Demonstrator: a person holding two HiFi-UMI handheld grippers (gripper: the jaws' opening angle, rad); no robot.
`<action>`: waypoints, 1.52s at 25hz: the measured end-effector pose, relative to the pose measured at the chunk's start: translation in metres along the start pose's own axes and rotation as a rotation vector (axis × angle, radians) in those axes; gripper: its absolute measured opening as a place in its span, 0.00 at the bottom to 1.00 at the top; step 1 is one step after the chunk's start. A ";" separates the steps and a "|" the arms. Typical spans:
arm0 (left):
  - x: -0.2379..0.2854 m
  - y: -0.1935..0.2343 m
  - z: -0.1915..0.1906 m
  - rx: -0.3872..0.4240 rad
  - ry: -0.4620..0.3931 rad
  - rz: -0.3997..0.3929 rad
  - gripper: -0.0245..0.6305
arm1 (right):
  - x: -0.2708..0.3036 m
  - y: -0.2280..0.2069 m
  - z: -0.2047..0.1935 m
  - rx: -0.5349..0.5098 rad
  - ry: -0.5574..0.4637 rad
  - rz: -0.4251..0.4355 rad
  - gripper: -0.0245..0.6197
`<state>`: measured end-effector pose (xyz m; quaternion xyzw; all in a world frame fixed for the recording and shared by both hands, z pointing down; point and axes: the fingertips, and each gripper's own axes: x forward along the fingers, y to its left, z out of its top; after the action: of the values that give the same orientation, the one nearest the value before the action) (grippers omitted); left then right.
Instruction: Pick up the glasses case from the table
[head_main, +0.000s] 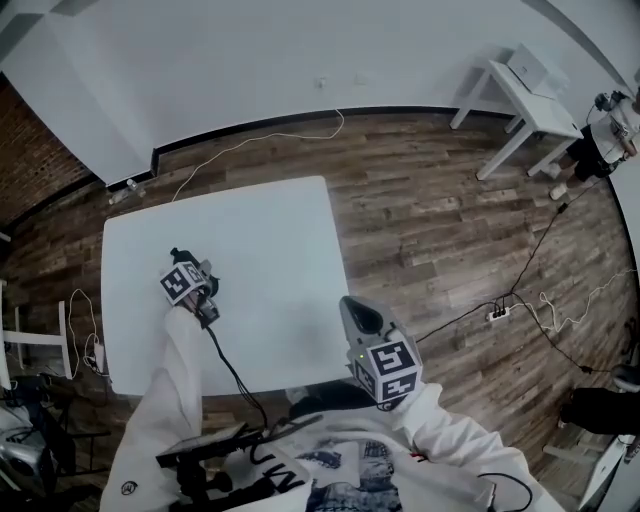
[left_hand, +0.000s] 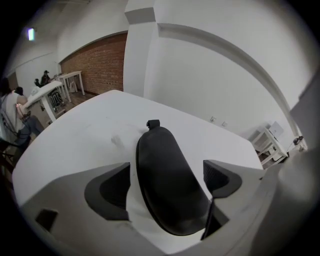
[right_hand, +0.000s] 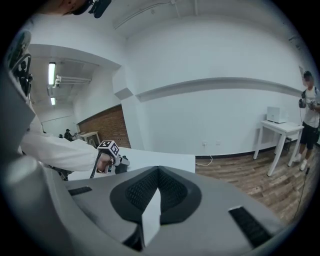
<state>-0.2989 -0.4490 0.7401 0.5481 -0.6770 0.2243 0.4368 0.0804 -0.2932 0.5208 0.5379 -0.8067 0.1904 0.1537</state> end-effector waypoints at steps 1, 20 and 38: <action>0.002 0.001 -0.002 -0.002 0.006 0.015 0.73 | -0.002 -0.004 -0.001 0.003 0.000 -0.011 0.04; -0.249 -0.017 -0.009 0.174 -0.505 -0.109 0.59 | 0.034 0.089 0.013 -0.011 -0.069 0.295 0.04; -0.353 -0.010 -0.028 0.297 -0.708 -0.033 0.59 | 0.049 0.157 0.042 -0.065 -0.110 0.415 0.04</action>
<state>-0.2738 -0.2373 0.4570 0.6597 -0.7373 0.1098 0.0954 -0.0849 -0.2985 0.4837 0.3645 -0.9131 0.1620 0.0840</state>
